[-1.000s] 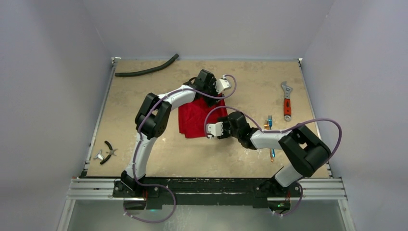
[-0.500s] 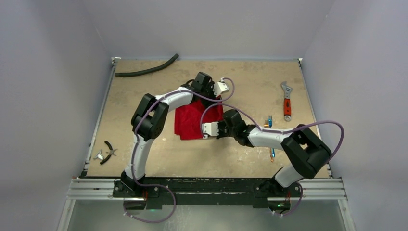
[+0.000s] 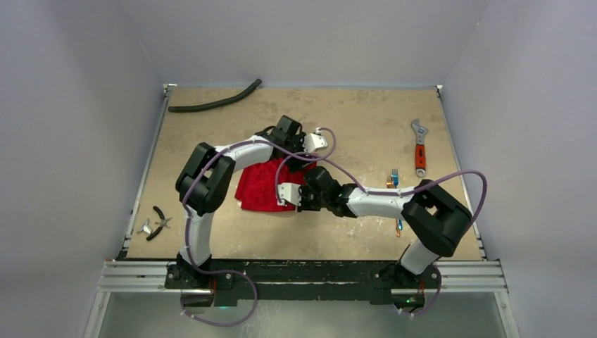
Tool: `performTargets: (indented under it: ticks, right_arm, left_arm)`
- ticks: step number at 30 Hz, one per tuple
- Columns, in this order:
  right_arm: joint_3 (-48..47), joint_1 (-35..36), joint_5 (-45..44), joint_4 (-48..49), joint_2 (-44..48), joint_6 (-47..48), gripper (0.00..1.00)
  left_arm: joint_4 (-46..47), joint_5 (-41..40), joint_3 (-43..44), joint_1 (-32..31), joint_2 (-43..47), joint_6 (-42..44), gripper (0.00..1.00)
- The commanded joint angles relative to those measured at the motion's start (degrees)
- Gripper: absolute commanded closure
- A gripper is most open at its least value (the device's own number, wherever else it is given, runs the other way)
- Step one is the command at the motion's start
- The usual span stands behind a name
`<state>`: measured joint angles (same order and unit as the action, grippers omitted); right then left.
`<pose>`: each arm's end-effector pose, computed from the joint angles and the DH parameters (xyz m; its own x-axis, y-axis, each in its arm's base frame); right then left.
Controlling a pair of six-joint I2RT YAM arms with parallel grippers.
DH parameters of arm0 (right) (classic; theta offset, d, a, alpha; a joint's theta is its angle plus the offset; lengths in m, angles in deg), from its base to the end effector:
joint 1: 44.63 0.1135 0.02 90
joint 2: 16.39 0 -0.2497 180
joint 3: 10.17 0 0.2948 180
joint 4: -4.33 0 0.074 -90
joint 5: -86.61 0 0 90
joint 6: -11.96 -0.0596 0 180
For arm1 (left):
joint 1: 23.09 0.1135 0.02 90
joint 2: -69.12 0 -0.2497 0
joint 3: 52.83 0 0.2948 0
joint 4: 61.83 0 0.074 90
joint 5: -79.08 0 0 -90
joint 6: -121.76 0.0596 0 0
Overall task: Fold the napkin into a case and place the utensils inside
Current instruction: Smooth out the lower triangle-folded napkin at the center of the board.
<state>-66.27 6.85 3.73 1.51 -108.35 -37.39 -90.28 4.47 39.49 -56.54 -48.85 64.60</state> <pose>0.2255 0.2952 0.1071 0.2497 -0.7242 -0.6427 -0.8883 0.0929 -0.4498 0.3917 -0.2777 0.0999 -0.2092 0.7649 -0.6092 0.9221 0.3617 0.1374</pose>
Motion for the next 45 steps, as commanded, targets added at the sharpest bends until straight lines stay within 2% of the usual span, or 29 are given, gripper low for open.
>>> performTargets:
  ticks: [1,4,14,20,25,30,34,39,40,41,42,43,45]
  right_arm:
    - [-2.80,-0.03,2.38,0.56,-0.95,-11.50,1.00]
    - [-0.48,-0.03,2.31,5.10,0.76,-14.72,1.00]
    - [-0.53,-0.07,5.04,6.89,3.02,-26.42,1.00]
    - [5.27,-0.21,5.54,16.22,5.43,-36.66,1.00]
    - [7.27,-1.69,4.38,19.74,4.41,-42.20,1.00]
    - [7.60,-5.18,7.11,23.10,3.58,-43.18,1.00]
    - [6.20,-2.76,7.91,21.79,2.17,-35.75,1.00]
    - [9.12,2.54,4.82,21.00,3.37,-30.17,0.78]
    - [9.48,3.10,4.97,21.22,3.56,-29.62,0.69]
    - [9.69,3.95,4.62,21.41,3.74,-28.89,0.52]
    - [9.68,4.95,3.85,21.38,3.69,-28.34,0.16]
    - [9.19,5.91,3.33,20.81,3.39,-27.97,0.03]
    - [8.06,7.41,1.91,19.63,3.41,-28.13,0.01]
  left_arm:
    - [-8.10,-1.65,-4.05,-0.02,-1.05,2.54,0.41]
    - [-8.61,-1.43,-4.44,-0.02,-0.94,2.73,0.42]
    - [-10.77,-1.50,-4.89,-0.03,0.05,4.61,0.44]
    - [-11.70,-1.22,-5.99,0.00,1.23,5.21,0.45]
    - [-12.36,-0.08,-6.70,-0.02,2.07,5.13,0.45]
    - [-12.30,0.08,-7.40,0.02,2.32,5.23,0.46]
    - [-12.09,-0.03,-7.10,0.02,2.04,4.66,0.46]
    - [-12.07,-0.10,-6.81,0.03,1.65,4.44,0.47]
    - [-12.04,-0.29,-6.77,0.02,1.57,4.37,0.47]
    - [-12.10,-0.43,-6.65,0.11,1.41,4.34,0.47]
    - [-12.36,-0.45,-6.49,0.01,1.24,4.38,0.47]
    - [-12.57,-0.41,-6.30,0.07,1.07,4.34,0.47]
    - [-12.89,-0.42,-5.93,-0.03,0.91,4.35,0.47]
